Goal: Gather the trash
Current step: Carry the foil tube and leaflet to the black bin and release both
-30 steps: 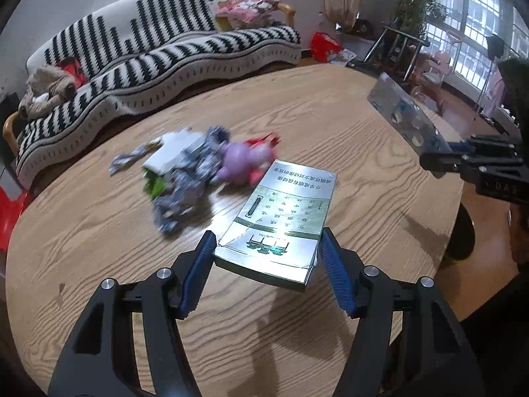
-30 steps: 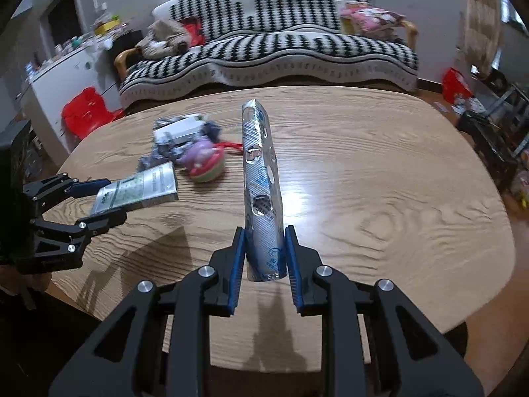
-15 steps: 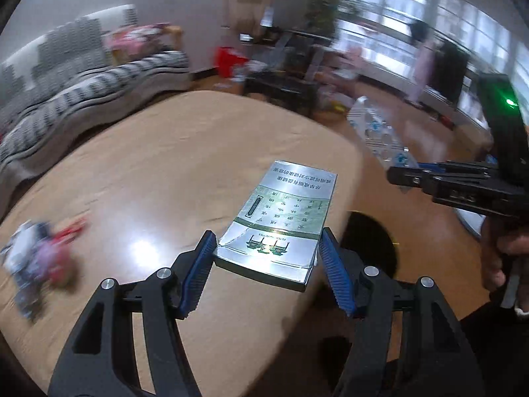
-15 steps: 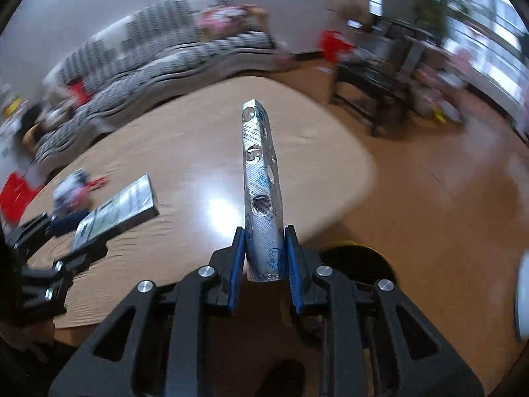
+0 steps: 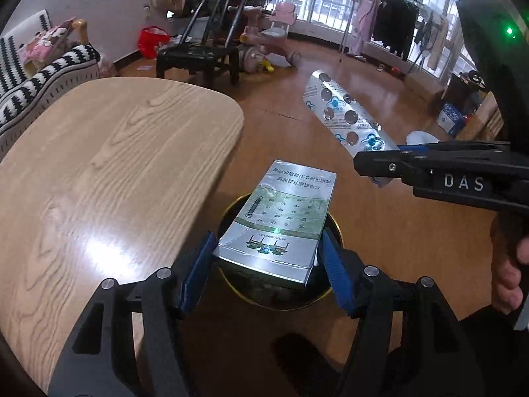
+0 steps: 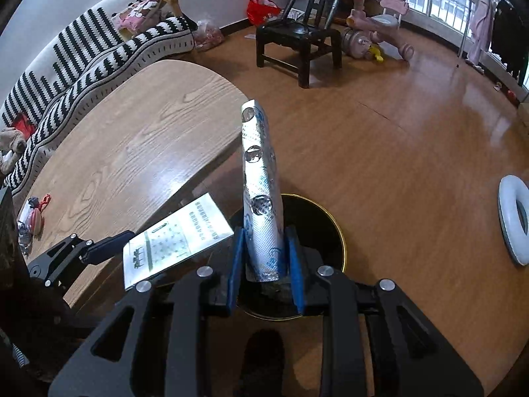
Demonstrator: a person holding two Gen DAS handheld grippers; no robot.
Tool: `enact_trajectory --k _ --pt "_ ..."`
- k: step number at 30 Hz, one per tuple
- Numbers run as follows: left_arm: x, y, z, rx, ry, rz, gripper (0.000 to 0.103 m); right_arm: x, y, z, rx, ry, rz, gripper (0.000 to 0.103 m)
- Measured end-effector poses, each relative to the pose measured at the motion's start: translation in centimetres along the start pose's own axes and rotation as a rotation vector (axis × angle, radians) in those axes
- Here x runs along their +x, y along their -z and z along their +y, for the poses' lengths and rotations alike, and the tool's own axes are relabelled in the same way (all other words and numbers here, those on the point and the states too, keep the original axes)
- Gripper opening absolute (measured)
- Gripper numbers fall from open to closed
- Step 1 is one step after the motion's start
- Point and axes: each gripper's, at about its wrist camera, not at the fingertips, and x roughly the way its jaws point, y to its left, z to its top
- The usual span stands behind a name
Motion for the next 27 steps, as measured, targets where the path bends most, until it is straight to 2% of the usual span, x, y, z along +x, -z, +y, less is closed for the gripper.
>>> enact_trajectory --k 15,19,21,22,23,27 --pt "0.7 -0.6 0.0 -0.009 -0.004 0.018 0.063 -0.3 0.1 -0.3 0.006 0.001 0.001 0.026" --pt "1.0 -0.7 -0.3 -0.007 -0.006 0.017 0.063 -0.5 0.0 -0.7 0.021 0.008 -0.009 0.036" --pt "1.2 -0.7 -0.3 -0.008 -0.004 0.020 0.065 -0.6 0.0 -0.9 0.028 0.017 -0.015 0.049" --pt "1.4 -0.6 -0.3 -0.009 -0.004 0.024 0.071 -0.7 0.0 -1.0 0.033 0.022 -0.022 0.061" --pt "1.6 -0.6 -0.4 -0.010 -0.005 0.030 0.074 -1.0 -0.1 -1.0 0.035 0.023 -0.036 0.066" --pt "1.7 -0.6 -0.6 -0.009 -0.007 0.030 0.080 -1.5 -0.1 -1.2 0.043 0.026 -0.057 0.071"
